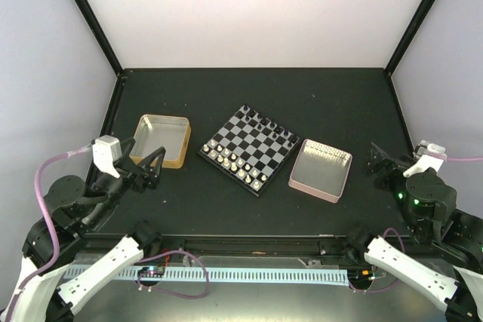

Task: Set up the chess pieces on the board
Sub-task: Reset both arms

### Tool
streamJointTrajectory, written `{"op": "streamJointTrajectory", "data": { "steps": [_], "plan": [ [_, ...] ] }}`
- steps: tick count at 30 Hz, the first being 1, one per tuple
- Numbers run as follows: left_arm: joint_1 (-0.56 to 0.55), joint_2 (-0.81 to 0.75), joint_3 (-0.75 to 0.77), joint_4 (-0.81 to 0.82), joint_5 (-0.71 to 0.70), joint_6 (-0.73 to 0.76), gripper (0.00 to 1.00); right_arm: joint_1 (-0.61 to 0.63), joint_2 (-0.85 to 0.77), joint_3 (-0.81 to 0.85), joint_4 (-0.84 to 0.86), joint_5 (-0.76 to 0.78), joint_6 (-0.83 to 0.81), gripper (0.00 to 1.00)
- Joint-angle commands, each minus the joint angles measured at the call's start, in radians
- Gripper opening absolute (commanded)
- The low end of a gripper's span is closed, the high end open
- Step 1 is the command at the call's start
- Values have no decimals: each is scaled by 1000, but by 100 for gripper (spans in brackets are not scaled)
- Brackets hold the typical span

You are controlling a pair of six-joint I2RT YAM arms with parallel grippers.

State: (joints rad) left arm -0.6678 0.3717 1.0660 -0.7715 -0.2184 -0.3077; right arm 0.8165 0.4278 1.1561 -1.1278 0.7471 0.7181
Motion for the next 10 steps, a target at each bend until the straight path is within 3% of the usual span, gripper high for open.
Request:
{"op": "streamJointTrajectory", "data": {
  "steps": [1, 10],
  "plan": [
    [6, -24, 18, -45, -9, -5, 99, -4, 0, 17, -117, 45, 81, 100],
    [6, -31, 16, -41, -18, 1, 99, -4, 1, -4, -117, 36, 100, 100]
  ]
}}
